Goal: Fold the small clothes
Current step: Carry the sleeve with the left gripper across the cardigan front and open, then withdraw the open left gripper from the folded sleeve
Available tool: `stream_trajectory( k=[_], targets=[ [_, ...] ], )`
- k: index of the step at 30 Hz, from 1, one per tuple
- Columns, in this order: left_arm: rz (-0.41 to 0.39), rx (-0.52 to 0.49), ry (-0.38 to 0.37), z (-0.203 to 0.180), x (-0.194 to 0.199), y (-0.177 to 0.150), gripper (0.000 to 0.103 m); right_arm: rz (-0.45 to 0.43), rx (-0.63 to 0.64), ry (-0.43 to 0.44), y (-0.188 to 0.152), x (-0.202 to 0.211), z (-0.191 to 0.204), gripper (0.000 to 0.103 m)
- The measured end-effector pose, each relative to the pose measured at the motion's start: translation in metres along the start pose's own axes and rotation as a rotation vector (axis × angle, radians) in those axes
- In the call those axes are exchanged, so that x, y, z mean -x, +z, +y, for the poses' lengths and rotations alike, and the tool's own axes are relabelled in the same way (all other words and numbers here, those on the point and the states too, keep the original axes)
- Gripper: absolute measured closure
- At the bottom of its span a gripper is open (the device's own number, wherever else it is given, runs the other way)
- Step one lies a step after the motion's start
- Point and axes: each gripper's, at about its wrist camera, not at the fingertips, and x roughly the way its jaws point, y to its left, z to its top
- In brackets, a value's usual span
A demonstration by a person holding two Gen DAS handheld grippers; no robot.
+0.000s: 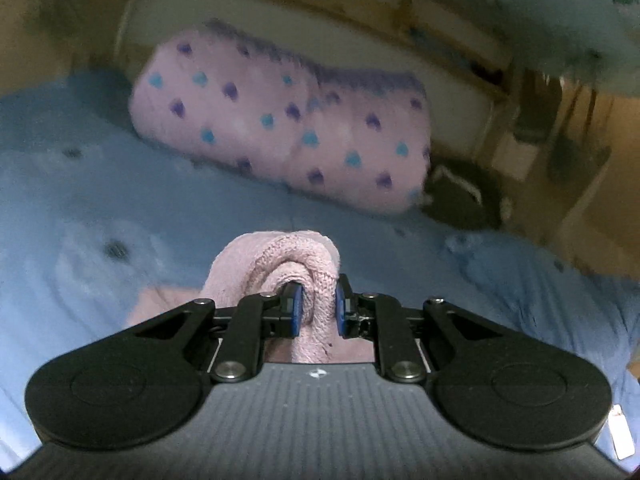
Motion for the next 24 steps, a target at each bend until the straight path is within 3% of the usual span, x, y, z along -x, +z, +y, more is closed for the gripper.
stream_trajectory(
  k=[5, 12, 14, 16, 18, 24],
  targets=[
    [0.129, -0.033, 0.008, -0.021, -0.052, -0.048, 0.084, 0.007, -0.040, -0.005, 0.003, 0.000, -0.009, 0.042],
    [0.282, -0.088, 0.001, -0.023, -0.093, -0.096, 0.082, 0.014, -0.049, -0.011, 0.005, -0.001, -0.011, 0.042],
    [0.308, -0.120, 0.002, -0.025, -0.097, -0.102, 0.071, 0.019, -0.043, -0.016, 0.005, -0.001, -0.011, 0.042],
    [0.315, -0.151, -0.002, -0.029, -0.096, -0.106, 0.052, 0.025, -0.043, -0.021, 0.005, -0.002, -0.011, 0.042],
    [0.318, -0.175, -0.009, -0.032, -0.093, -0.109, 0.038, 0.029, -0.045, -0.024, 0.005, -0.004, -0.012, 0.042],
    [0.340, -0.240, -0.005, -0.033, -0.064, -0.107, 0.029, 0.030, -0.049, -0.024, 0.005, -0.005, -0.012, 0.042]
  ],
)
